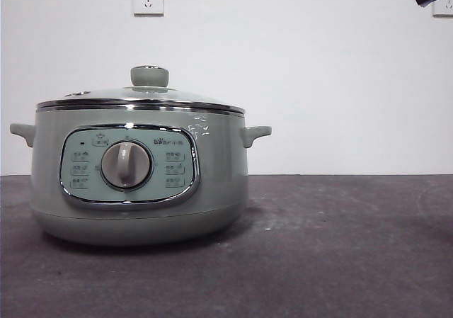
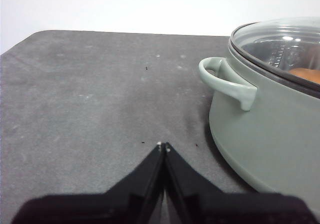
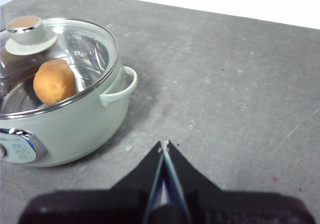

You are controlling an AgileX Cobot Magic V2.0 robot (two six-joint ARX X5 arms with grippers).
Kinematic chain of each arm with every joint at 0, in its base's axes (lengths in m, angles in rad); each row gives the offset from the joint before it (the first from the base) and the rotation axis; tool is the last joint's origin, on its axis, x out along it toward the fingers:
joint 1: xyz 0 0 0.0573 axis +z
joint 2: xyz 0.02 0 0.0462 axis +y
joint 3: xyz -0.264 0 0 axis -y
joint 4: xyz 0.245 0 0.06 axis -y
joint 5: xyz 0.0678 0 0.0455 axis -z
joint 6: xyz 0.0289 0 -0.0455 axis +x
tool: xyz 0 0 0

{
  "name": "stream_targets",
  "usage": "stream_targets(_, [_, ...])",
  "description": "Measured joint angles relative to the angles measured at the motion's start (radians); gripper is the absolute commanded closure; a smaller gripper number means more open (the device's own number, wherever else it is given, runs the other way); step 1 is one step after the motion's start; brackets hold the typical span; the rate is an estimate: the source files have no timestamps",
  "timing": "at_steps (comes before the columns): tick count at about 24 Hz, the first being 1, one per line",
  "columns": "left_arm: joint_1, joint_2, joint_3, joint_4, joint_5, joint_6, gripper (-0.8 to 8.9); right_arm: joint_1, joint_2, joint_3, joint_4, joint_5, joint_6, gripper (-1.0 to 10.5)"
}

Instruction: Pick up the potato,open the lid,put the potato in the pot,close the lid

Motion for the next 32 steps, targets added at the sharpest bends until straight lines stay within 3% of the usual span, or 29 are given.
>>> stream_targets(7, [0.000, 0.000, 0.000, 0.000, 0.000, 0.000, 8.16, 0.000, -0.003, 0.000, -0.004, 0.001, 0.000, 9.6])
stream_targets(9, [0.000, 0.000, 0.000, 0.000, 0.000, 0.000, 8.16, -0.014, -0.034, 0.000, -0.017, 0.029, -0.033, 9.6])
stream_targets(11, [0.000, 0.000, 0.000, 0.000, 0.000, 0.000, 8.16, -0.085, -0.084, -0.016, 0.034, 0.004, -0.087, 9.6])
stream_targets(17, [0.000, 0.000, 0.000, 0.000, 0.000, 0.000, 8.16, -0.490, -0.325, -0.327, 0.308, -0.357, -0.112, 9.6])
stream_targets(23, [0.000, 0.000, 0.000, 0.000, 0.000, 0.000, 8.16, -0.606, -0.482, -0.522, 0.322, -0.361, -0.053, 9.6])
stream_targets(32, [0.000, 0.000, 0.000, 0.000, 0.000, 0.000, 8.16, -0.610, -0.594, -0.655, 0.319, -0.361, 0.020, 9.6])
